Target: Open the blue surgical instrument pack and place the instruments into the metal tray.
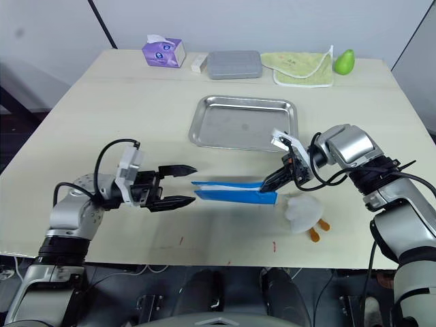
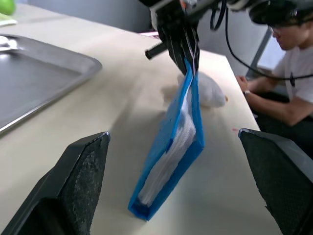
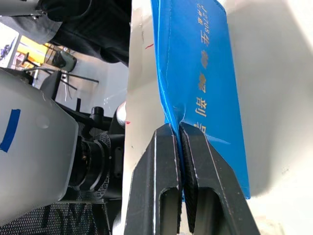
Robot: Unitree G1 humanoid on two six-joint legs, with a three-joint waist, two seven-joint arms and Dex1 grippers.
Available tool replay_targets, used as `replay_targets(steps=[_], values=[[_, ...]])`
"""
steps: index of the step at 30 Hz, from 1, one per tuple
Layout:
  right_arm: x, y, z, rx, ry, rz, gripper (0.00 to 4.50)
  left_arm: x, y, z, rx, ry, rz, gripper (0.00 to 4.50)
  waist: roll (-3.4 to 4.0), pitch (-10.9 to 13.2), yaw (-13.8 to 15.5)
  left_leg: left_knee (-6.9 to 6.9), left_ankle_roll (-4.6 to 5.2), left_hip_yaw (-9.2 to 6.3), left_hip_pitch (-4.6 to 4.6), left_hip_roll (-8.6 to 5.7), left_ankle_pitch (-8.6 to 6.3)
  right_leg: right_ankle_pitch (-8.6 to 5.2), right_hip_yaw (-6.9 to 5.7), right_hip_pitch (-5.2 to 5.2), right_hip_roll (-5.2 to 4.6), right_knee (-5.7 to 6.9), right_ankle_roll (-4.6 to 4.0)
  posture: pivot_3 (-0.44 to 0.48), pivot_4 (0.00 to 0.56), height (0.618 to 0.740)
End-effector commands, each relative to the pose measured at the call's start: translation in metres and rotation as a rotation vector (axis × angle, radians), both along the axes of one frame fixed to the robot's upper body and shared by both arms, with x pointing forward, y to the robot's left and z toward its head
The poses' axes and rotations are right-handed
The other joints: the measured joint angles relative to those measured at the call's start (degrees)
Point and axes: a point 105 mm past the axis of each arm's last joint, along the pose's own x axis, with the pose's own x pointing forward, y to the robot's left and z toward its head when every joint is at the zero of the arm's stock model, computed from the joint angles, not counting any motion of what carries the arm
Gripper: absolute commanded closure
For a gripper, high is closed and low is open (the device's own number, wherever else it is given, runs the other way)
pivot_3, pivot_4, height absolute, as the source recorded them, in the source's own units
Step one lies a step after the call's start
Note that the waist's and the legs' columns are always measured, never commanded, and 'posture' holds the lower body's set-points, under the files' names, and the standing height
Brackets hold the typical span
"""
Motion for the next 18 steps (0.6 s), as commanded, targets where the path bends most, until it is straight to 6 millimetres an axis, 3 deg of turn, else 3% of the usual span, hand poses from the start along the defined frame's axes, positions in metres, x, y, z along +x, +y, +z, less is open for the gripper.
replay_targets(steps=[1,8,11,15,18], values=[[0.0021,-0.0003,-0.0078,-0.034,-0.008,0.000,4.47,0.0041,-0.0045,0.0050,0.005,-0.073,-0.026,0.00,0.00,0.00,-0.07,0.00,0.00,0.00,0.03,0.00,0.00,-0.03,0.00,0.00,0.01,0.06,-0.04,0.000,0.150,0.740],[0.0039,0.0008,-0.0105,-0.034,-0.011,-0.004,4.47,0.0089,-0.0123,0.0046,-0.014,-0.113,-0.060,0.00,0.01,-0.01,-0.12,0.00,0.00,-0.02,0.07,0.00,0.00,-0.05,0.00,-0.01,0.03,0.14,-0.08,0.000,0.150,0.740],[0.0047,0.0003,-0.0119,-0.037,-0.013,-0.008,4.50,0.0081,-0.0120,0.0034,-0.013,-0.121,-0.076,0.85,0.01,-0.01,-0.29,-0.01,0.00,-0.02,0.07,0.00,0.00,-0.05,0.01,-0.01,0.04,0.15,-0.08,0.000,0.150,0.740],[0.0052,0.0001,-0.0128,-0.039,-0.016,-0.010,4.50,0.0086,-0.0108,-0.0009,-0.005,-0.132,-0.075,2.78,0.01,-0.01,-0.29,-0.01,0.00,-0.03,0.08,0.00,0.00,-0.06,0.01,-0.01,0.05,0.16,-0.09,0.000,0.150,0.740],[0.0056,0.0000,-0.0132,-0.039,-0.019,-0.012,4.50,0.0085,-0.0116,-0.0018,-0.005,-0.133,-0.083,2.78,0.01,-0.01,-0.26,-0.01,0.00,-0.03,0.08,0.00,0.00,-0.06,0.00,-0.01,0.05,0.16,-0.09,0.000,0.150,0.740]])
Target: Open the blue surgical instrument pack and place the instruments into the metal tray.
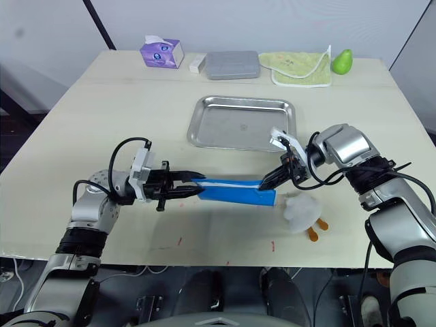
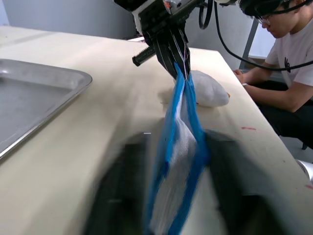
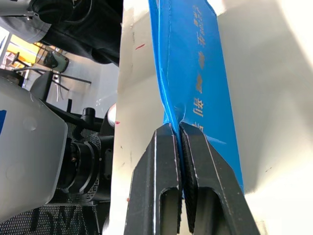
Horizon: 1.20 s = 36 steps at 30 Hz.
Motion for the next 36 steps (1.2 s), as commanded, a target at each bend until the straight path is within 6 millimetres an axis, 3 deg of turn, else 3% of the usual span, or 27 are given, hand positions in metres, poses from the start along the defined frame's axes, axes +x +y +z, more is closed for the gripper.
replay_targets(steps=[1,14,17,19,27,30,31,32,36], values=[[-0.001,-0.001,-0.011,-0.037,0.011,0.001,4.50,-0.001,-0.002,0.003,0.007,-0.034,-0.030,2.78,0.00,0.00,0.00,0.00,0.00,0.00,0.00,0.00,0.00,0.00,0.00,0.00,0.00,0.00,0.00,0.000,0.150,0.740],[0.001,0.002,-0.010,-0.031,0.001,-0.003,4.50,0.001,-0.013,-0.002,0.012,-0.061,-0.060,2.78,0.00,0.00,-0.05,0.00,0.00,0.00,0.01,0.00,0.00,0.00,0.01,0.00,0.01,0.01,-0.01,0.000,0.150,0.740],[0.000,0.002,-0.009,-0.030,-0.001,-0.002,4.50,0.000,-0.014,-0.003,0.011,-0.064,-0.063,3.50,0.00,0.00,-0.07,0.00,0.00,0.00,0.01,0.00,0.00,0.00,0.01,0.00,0.01,0.01,-0.01,0.000,0.150,0.740],[0.000,0.002,-0.009,-0.029,-0.004,-0.003,4.50,0.001,-0.015,-0.004,0.015,-0.069,-0.065,4.36,0.00,0.00,-0.09,0.00,0.00,0.00,0.00,0.00,0.00,0.00,0.01,0.00,0.01,0.01,-0.01,0.000,0.150,0.740],[0.006,0.002,0.004,0.047,-0.088,-0.041,4.50,0.004,-0.013,-0.009,0.024,-0.080,-0.053,4.48,0.00,0.00,0.12,0.00,0.00,0.00,0.00,0.00,0.00,-0.01,0.00,0.00,0.00,0.00,0.00,0.000,0.150,0.740],[0.006,-0.009,0.022,0.144,-0.219,-0.068,3.50,0.005,-0.012,-0.011,0.031,-0.079,-0.042,4.50,0.01,0.00,0.23,0.00,0.00,0.00,0.00,0.00,0.00,0.00,0.01,0.00,0.00,0.01,0.00,0.000,0.150,0.740],[0.006,-0.019,0.028,0.166,-0.273,-0.095,3.00,0.005,-0.011,-0.011,0.034,-0.079,-0.040,4.50,0.01,0.00,0.33,-0.01,0.00,0.00,-0.02,0.00,0.00,-0.01,0.00,0.00,0.00,0.00,0.00,0.000,0.150,0.740],[0.006,-0.028,0.033,0.178,-0.317,-0.123,2.77,0.006,-0.010,-0.011,0.036,-0.079,-0.038,4.50,0.02,0.01,0.46,-0.01,0.00,-0.02,-0.04,0.00,0.00,-0.01,-0.01,0.00,0.00,-0.01,0.01,0.000,0.150,0.740],[-0.006,-0.053,0.054,0.242,-0.403,-0.190,0.67,0.007,-0.008,-0.012,0.042,-0.079,-0.034,4.50,0.05,0.03,0.49,0.02,0.00,0.00,-0.13,-0.02,0.00,-0.01,-0.02,-0.01,-0.07,-0.07,0.04,0.000,0.150,0.740]])
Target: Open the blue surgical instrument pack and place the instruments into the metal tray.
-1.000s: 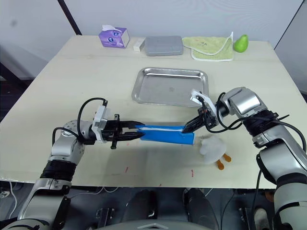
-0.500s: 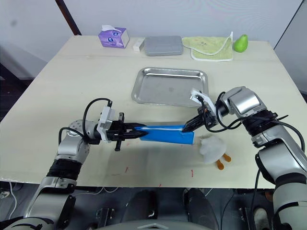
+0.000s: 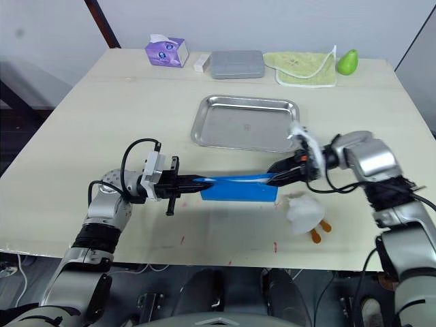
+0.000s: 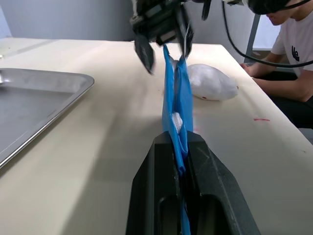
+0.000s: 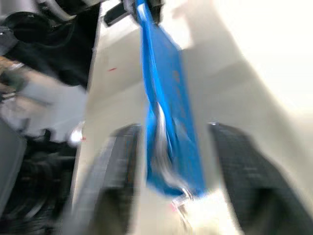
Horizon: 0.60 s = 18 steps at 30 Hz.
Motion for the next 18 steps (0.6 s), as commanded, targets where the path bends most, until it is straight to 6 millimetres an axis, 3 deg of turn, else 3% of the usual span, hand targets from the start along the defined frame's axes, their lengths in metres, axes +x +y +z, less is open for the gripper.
replay_targets(steps=[1,11,18], values=[[-0.013,-0.017,0.042,0.097,-0.152,-0.024,0.14,-0.001,0.006,-0.004,0.036,0.004,-0.006,4.50,0.00,0.00,-0.28,-0.01,0.00,0.00,0.03,0.00,0.00,0.00,0.00,0.01,0.00,0.01,0.00,0.000,0.150,0.740],[-0.072,-0.028,0.083,0.156,-0.339,-0.096,0.14,0.003,0.007,-0.001,0.046,-0.006,-0.006,4.50,0.01,0.00,-0.21,-0.06,0.00,-0.12,0.09,0.00,0.00,-0.02,0.02,0.04,0.06,0.04,-0.01,0.000,0.150,0.740],[-0.099,-0.035,0.083,0.094,-0.347,-0.178,0.14,0.005,0.005,0.001,0.050,-0.010,-0.012,4.50,0.01,0.00,-0.13,-0.05,0.00,-0.19,0.06,-0.01,0.00,-0.02,-0.01,0.06,0.06,0.02,-0.01,0.000,0.150,0.740]])
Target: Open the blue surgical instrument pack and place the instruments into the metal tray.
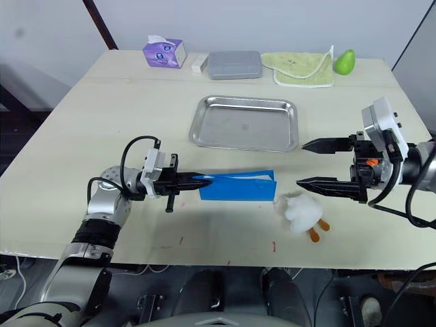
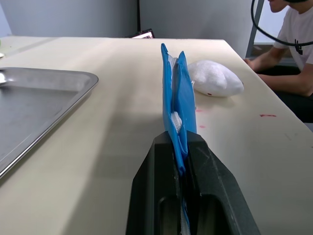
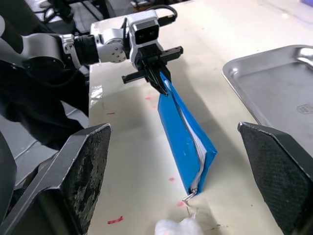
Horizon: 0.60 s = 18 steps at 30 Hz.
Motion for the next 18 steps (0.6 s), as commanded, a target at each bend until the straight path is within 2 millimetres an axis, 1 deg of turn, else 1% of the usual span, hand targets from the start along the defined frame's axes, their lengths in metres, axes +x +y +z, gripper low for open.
replay_targets(steps=[1,3,6,8,11,15,16,18], values=[[-0.013,-0.006,0.005,-0.045,-0.030,-0.067,0.14,-0.001,0.003,-0.001,0.030,-0.001,-0.016,4.50,-0.01,0.00,0.01,0.00,0.00,-0.02,0.00,0.00,0.00,0.00,-0.01,0.00,0.00,-0.02,0.00,0.000,0.150,0.740],[-0.011,-0.012,-0.009,-0.113,-0.006,-0.156,0.14,-0.001,0.003,-0.001,0.030,-0.001,-0.019,4.50,0.00,0.00,-0.02,0.01,0.00,-0.01,0.00,-0.01,0.00,0.00,0.01,0.01,0.00,-0.02,0.01,0.000,0.150,0.740],[0.000,-0.022,-0.059,-0.246,0.053,-0.334,0.14,-0.001,0.002,-0.003,0.029,0.002,-0.025,4.50,-0.14,-0.07,-0.02,0.00,0.00,-0.11,0.01,-0.02,0.00,-0.01,-0.07,0.07,0.00,-0.03,0.01,0.000,0.150,0.740],[0.002,-0.023,-0.080,-0.271,0.078,-0.387,0.14,-0.001,0.001,-0.004,0.027,0.002,-0.026,4.50,-0.12,-0.07,-0.04,0.02,0.00,-0.14,-0.02,-0.02,0.00,-0.01,-0.09,0.07,-0.01,-0.04,0.02,0.000,0.150,0.740],[0.007,-0.023,-0.101,-0.256,0.103,-0.453,0.14,-0.001,0.000,-0.004,0.025,-0.002,-0.028,4.50,-0.11,-0.07,-0.09,0.03,0.00,-0.13,0.00,-0.04,0.00,-0.02,-0.06,0.08,-0.01,-0.03,0.03,0.000,0.150,0.740],[0.010,-0.021,-0.117,-0.255,0.137,-0.485,0.14,-0.002,0.000,-0.004,0.029,-0.008,-0.031,4.50,-0.11,-0.07,-0.03,0.03,0.00,-0.13,-0.01,-0.05,0.00,-0.03,-0.06,0.08,-0.01,-0.03,0.04,0.000,0.150,0.740],[0.009,-0.018,-0.121,-0.257,0.157,-0.473,0.36,-0.002,0.000,-0.004,0.033,-0.011,-0.031,4.50,-0.12,-0.07,-0.03,0.03,0.00,-0.13,-0.01,-0.05,0.00,-0.03,-0.06,0.08,-0.01,-0.03,0.04,0.000,0.150,0.740],[0.007,-0.014,-0.126,-0.262,0.186,-0.458,0.97,-0.001,0.000,-0.003,0.034,-0.012,-0.030,4.50,-0.11,-0.07,-0.03,0.03,0.00,-0.15,0.00,-0.05,0.00,-0.03,-0.08,0.10,0.00,-0.03,0.04,0.000,0.150,0.740]])
